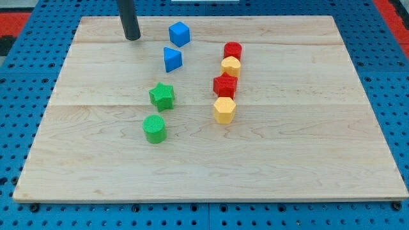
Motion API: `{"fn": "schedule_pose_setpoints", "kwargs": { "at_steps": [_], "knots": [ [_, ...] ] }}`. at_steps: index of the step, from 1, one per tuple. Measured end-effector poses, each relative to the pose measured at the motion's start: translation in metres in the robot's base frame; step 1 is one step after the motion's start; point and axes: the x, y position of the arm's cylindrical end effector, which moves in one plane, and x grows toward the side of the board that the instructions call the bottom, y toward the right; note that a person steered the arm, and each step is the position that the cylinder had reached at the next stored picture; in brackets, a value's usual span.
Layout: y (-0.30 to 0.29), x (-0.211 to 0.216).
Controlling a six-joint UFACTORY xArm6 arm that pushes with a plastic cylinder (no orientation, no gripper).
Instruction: Point your arm to the red circle
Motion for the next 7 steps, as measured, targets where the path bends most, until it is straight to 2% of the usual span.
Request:
{"fn": "schedule_pose_setpoints", "kwargs": {
  "at_steps": [3,7],
  "knots": [
    [0.003,0.000],
    [0.045,0.009]
  ]
}}
